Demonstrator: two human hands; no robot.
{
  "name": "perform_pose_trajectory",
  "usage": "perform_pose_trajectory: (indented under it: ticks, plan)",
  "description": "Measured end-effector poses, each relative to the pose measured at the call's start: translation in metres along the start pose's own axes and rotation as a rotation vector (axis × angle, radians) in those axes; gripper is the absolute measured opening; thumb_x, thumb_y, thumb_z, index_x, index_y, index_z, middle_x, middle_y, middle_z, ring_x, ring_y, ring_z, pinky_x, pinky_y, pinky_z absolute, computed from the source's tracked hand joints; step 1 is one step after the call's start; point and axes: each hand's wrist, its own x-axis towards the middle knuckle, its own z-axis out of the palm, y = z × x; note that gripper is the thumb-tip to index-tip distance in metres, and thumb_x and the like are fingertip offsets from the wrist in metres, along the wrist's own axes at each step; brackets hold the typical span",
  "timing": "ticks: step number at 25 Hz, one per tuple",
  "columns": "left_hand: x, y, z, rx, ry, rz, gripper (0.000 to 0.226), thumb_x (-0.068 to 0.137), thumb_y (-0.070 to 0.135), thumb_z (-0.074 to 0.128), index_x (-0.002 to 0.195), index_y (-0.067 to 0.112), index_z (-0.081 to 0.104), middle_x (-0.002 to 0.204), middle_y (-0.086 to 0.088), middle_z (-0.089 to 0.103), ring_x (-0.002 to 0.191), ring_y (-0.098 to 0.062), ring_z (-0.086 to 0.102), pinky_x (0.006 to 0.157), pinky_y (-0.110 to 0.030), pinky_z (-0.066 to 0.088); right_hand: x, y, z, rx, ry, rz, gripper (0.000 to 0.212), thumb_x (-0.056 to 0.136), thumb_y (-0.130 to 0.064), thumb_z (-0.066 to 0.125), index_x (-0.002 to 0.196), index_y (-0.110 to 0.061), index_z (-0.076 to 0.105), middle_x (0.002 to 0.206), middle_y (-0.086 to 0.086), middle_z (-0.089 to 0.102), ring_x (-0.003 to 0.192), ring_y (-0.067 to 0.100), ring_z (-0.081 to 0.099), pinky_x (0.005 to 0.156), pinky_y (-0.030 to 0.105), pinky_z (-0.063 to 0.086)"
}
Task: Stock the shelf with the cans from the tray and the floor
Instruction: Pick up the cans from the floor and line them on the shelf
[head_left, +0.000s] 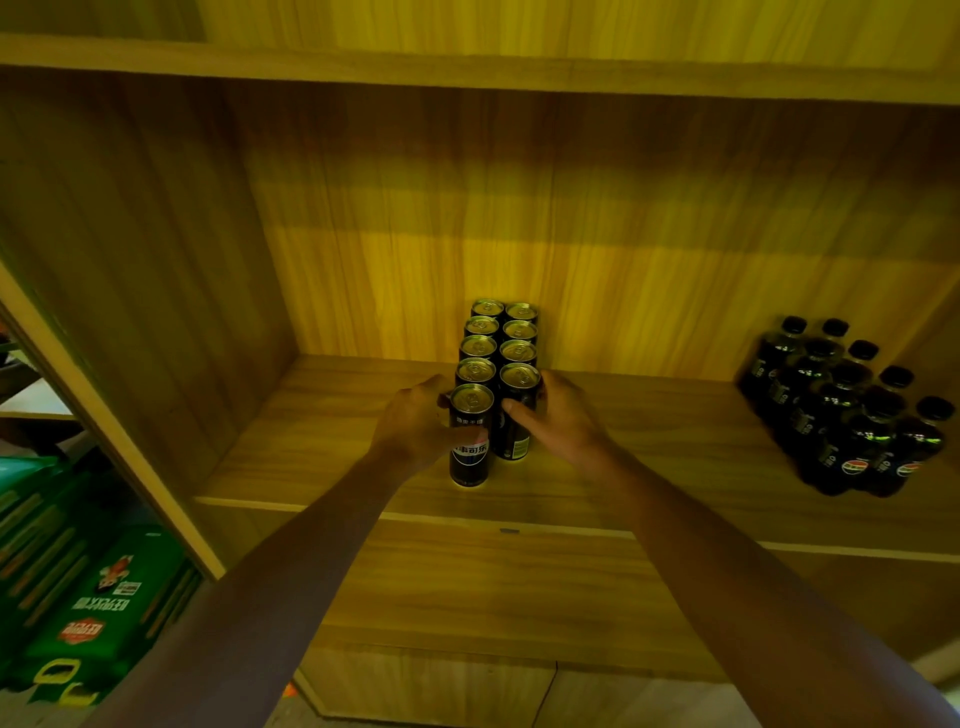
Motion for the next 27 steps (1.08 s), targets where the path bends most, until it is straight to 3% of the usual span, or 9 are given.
perform_pose_trajectory:
  ticks: [3, 6, 10, 14, 19, 27]
  plan:
    - [-0.015, -0.003, -0.015, 0.281, -0.030, 0.023, 0.080, 0.070, 0.070, 0.072, 0.131, 0.023, 0.054, 0.125, -0.001, 0.065, 0.111, -0.022, 0.062, 0.084, -0.036, 0.051, -0.016, 0.002, -0.010, -0.194, -0.026, 0.026, 0.075, 0.095, -0.054, 0.055, 0.153, -0.013, 0.031, 0.153, 0.012, 0.043, 0.138, 0.030, 0.044, 0.106, 0.039, 0.042]
    - [-0.039, -0.013, -0.028, 0.561, -0.091, 0.112, 0.076, 0.081, 0.069, 0.060, 0.141, 0.025, 0.044, 0.138, -0.004, 0.057, 0.126, -0.026, 0.053, 0.097, -0.040, 0.045, -0.046, 0.005, -0.023, -0.512, -0.088, 0.031, 0.081, 0.095, -0.063, 0.047, 0.155, -0.014, 0.023, 0.159, 0.014, 0.032, 0.142, 0.034, 0.037, 0.110, 0.050, 0.041]
    - [-0.077, -0.023, -0.031, 0.725, -0.214, 0.254, 0.078, 0.085, 0.068, 0.053, 0.148, 0.025, 0.038, 0.146, -0.006, 0.049, 0.134, -0.029, 0.045, 0.105, -0.044, 0.040, -0.103, -0.010, -0.025, -0.699, -0.119, 0.067, 0.080, 0.093, -0.064, 0.049, 0.156, -0.021, 0.025, 0.161, 0.010, 0.028, 0.143, 0.033, 0.035, 0.110, 0.048, 0.039]
    - [-0.128, -0.036, -0.028, 0.767, -0.268, 0.420, 0.077, 0.086, 0.067, 0.053, 0.148, 0.024, 0.040, 0.147, -0.006, 0.049, 0.133, -0.030, 0.045, 0.104, -0.043, 0.041, -0.158, -0.042, 0.005, -0.794, -0.147, 0.041, 0.077, 0.093, -0.066, 0.046, 0.154, -0.023, 0.027, 0.158, 0.009, 0.032, 0.139, 0.034, 0.039, 0.105, 0.047, 0.041]
    - [-0.168, -0.042, -0.021, 0.752, -0.318, 0.460, 0.072, 0.087, 0.063, 0.054, 0.146, 0.025, 0.042, 0.147, -0.005, 0.048, 0.133, -0.028, 0.046, 0.102, -0.041, 0.041, -0.219, -0.065, 0.042, -0.793, -0.166, -0.010, 0.078, 0.091, -0.067, 0.046, 0.153, -0.021, 0.031, 0.157, 0.010, 0.034, 0.139, 0.033, 0.040, 0.106, 0.047, 0.043]
    - [-0.188, 0.050, 0.094, 0.641, -0.453, 0.608, 0.073, 0.087, 0.063, 0.056, 0.146, 0.023, 0.042, 0.147, -0.005, 0.048, 0.134, -0.027, 0.045, 0.104, -0.039, 0.040, -0.322, 0.033, -0.036, -0.755, -0.079, 0.222, 0.077, 0.089, -0.066, 0.051, 0.149, -0.021, 0.035, 0.154, 0.011, 0.039, 0.137, 0.035, 0.043, 0.102, 0.049, 0.045]
